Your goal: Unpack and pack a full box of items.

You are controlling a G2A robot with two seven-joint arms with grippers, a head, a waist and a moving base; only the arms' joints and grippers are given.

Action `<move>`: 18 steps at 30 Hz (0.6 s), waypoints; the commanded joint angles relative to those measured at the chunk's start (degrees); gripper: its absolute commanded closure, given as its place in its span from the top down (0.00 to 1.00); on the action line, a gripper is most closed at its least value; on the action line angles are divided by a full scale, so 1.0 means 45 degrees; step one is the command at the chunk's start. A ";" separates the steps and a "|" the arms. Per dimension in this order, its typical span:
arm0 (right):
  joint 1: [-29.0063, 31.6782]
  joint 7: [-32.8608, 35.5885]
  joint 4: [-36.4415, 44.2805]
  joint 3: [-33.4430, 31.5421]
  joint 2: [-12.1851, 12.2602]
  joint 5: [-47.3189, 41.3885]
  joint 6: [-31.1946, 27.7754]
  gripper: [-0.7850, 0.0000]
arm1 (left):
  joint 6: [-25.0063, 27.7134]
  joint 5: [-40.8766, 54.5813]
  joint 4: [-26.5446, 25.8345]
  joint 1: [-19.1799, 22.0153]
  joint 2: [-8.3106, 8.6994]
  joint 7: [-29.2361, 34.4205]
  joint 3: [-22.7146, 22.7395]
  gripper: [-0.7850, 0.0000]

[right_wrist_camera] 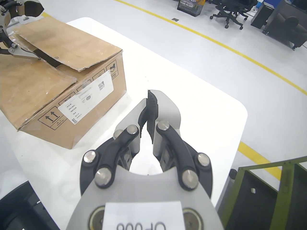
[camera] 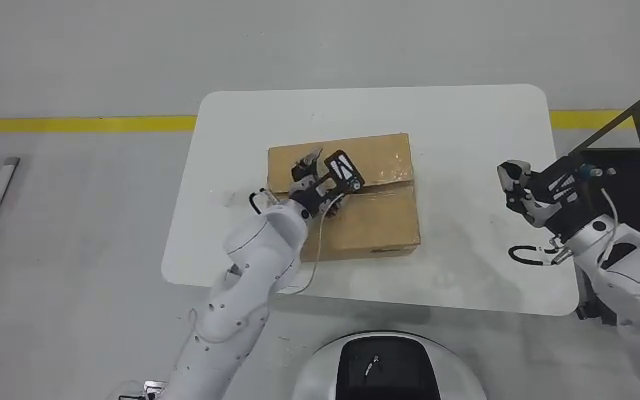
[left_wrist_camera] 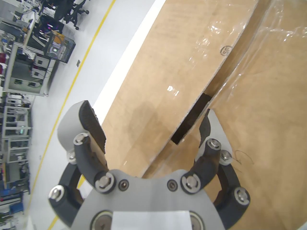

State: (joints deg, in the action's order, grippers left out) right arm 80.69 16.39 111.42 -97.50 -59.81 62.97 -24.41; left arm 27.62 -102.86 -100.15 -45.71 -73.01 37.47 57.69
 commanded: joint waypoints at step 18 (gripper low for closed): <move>-0.0327 0.0112 -0.0145 0.0369 0.0008 0.0076 0.0064 0.00 | 0.0926 -0.1756 -0.0035 0.0068 0.0015 -0.1564 -0.0085 0.00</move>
State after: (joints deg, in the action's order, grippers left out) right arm 79.33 16.87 110.81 -95.92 -59.78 63.32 -24.09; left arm 31.60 -110.79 -100.07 -45.21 -72.95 30.42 57.19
